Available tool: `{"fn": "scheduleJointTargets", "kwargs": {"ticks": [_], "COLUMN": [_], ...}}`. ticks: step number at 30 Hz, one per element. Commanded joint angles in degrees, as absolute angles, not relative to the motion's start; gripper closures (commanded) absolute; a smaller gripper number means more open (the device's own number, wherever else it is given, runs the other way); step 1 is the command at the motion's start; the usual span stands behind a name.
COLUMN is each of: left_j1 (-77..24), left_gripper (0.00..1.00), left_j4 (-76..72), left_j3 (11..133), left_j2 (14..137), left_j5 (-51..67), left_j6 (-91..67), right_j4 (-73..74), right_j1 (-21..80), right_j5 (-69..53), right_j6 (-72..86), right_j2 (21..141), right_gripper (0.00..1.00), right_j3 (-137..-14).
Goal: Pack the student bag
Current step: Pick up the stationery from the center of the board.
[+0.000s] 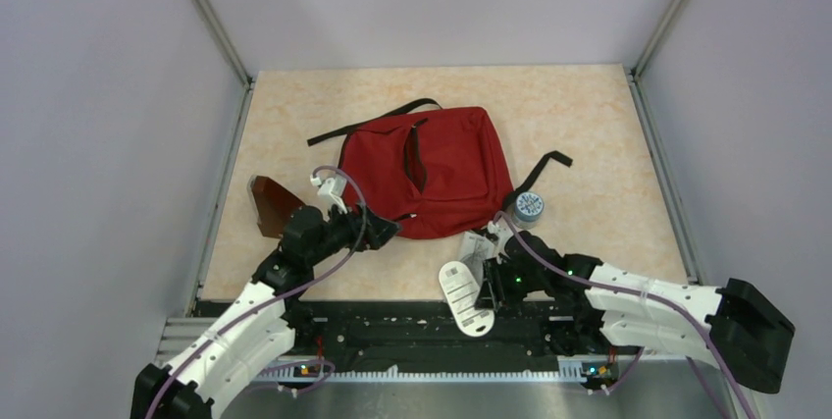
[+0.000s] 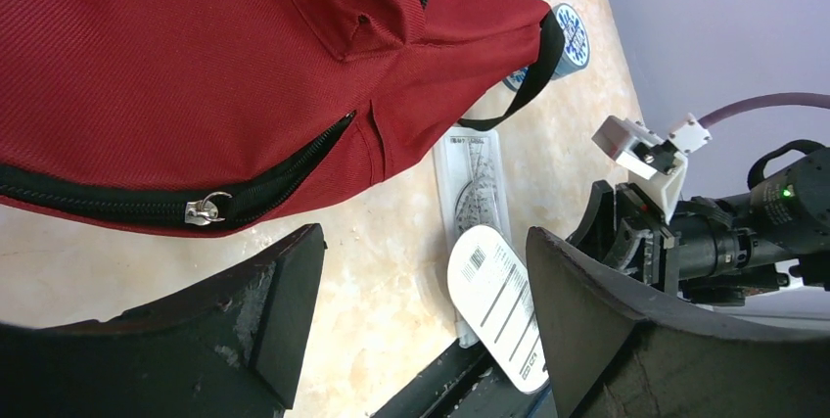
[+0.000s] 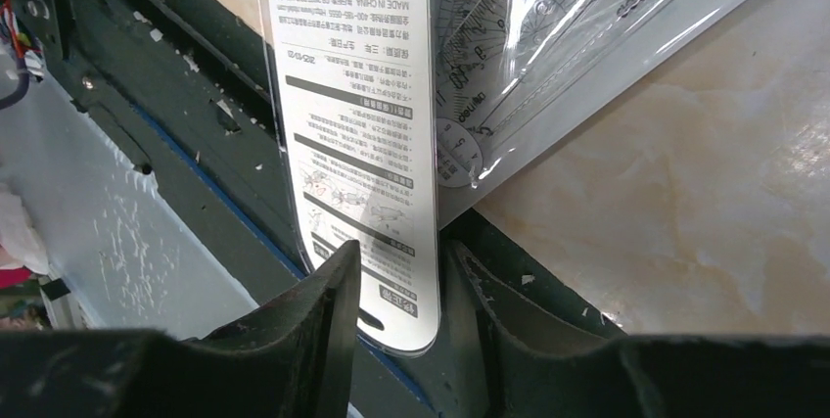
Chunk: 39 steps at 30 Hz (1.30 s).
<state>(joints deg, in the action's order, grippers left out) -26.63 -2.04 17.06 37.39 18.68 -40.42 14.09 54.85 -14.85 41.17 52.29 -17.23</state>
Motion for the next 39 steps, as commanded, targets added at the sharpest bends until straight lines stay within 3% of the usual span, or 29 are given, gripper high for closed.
{"fn": "scheduleJointTargets", "kwargs": {"ticks": [1,5,6,15,24,29,32,36,39], "left_j1": [-26.67,-26.72,-26.67,-26.7,-26.71,-27.59,-28.17,-28.63,-28.58], "left_gripper": [0.2,0.2,0.2,0.16,0.12,0.12,0.19,0.46,0.52], "left_j4": [-2.55,-2.09,-2.22,-7.44,-30.23,-39.56,-39.65,-39.66,-38.34], "left_j3": [18.08,18.19,18.27,20.12,16.21,15.09,14.85,13.92,13.7], "left_j2": [35.8,34.78,34.48,29.09,32.47,36.51,37.29,36.4,35.21], "left_j5": [19.91,20.41,21.15,31.96,39.68,41.61,42.31,42.32,41.61], "left_j6": [-40.45,-40.23,-40.04,-40.25,-51.98,-55.54,-55.22,-55.45,-55.02], "right_j4": [11.78,10.18,10.29,7.39,-21.88,-28.6,-31.35,-31.8,-31.22], "right_j1": [54.43,54.41,54.4,54.4,54.41,54.6,55.04,55.11,55.13], "right_j5": [-15.44,-14.89,-14.34,-5.43,-8.85,-13.81,-15.05,-13.69,-13.16], "right_j6": [42.6,43.44,43.63,38.66,33.93,33.48,33.97,33.77,33.46], "right_j2": [53.72,53.68,53.2,44.24,46.43,52.06,53.45,53.96,54.53], "right_gripper": [0.67,0.98,1.0,1.0,1.0,1.0,1.0,1.0,1.0], "right_j3": [-16.44,-17.19,-18.12,-29.77,-31.83,-34.89,-35.32,-35.33,-35.73]}}
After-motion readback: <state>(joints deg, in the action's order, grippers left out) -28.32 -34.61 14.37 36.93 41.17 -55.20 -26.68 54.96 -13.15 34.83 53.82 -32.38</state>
